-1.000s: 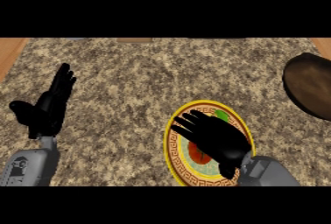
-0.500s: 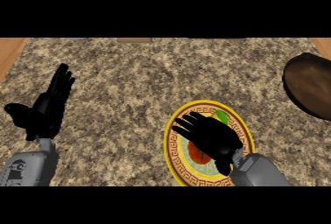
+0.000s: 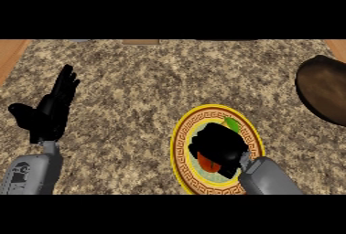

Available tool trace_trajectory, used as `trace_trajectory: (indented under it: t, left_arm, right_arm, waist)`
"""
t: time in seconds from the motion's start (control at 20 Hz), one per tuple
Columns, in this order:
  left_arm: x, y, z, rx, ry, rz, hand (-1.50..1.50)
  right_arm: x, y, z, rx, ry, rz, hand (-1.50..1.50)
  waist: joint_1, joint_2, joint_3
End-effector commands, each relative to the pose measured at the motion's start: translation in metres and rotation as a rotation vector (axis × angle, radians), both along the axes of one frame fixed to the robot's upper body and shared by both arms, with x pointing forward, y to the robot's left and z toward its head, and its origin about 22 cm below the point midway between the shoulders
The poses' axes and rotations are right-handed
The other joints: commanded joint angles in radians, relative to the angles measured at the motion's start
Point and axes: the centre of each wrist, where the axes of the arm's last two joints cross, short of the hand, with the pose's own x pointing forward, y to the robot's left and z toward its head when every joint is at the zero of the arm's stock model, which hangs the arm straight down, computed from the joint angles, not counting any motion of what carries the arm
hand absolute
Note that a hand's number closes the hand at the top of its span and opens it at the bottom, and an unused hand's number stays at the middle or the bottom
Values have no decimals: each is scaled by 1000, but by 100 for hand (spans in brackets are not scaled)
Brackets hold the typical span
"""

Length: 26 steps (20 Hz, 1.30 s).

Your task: Pick the tomato from the plate and place it in the pan

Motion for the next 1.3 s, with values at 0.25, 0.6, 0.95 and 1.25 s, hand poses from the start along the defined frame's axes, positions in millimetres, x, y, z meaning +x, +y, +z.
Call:
trace_trajectory:
  t: [0.25, 0.6, 0.95, 1.25]
  left_arm:
    - [-12, 5, 0, -7, 16, 43, 0]
    - [-13, 14, -10, -3, 16, 52, 0]
    - [-13, 6, -4, 2, 20, 39, 0]
    - [-9, 8, 6, -7, 2, 19, 0]
  right_arm:
    - [-56, -81, -27, -50, 139, -216, 150]
    - [-110, -147, 2, 125, -14, -439, 150]
    - [-134, -174, 65, 472, -250, -498, 150]
    - [-135, -202, 102, 593, -332, -634, 150]
  waist:
    - [-46, -7, 0]
    - [-54, -5, 0]
    - [-45, -6, 1]
    - [-13, 0, 0]
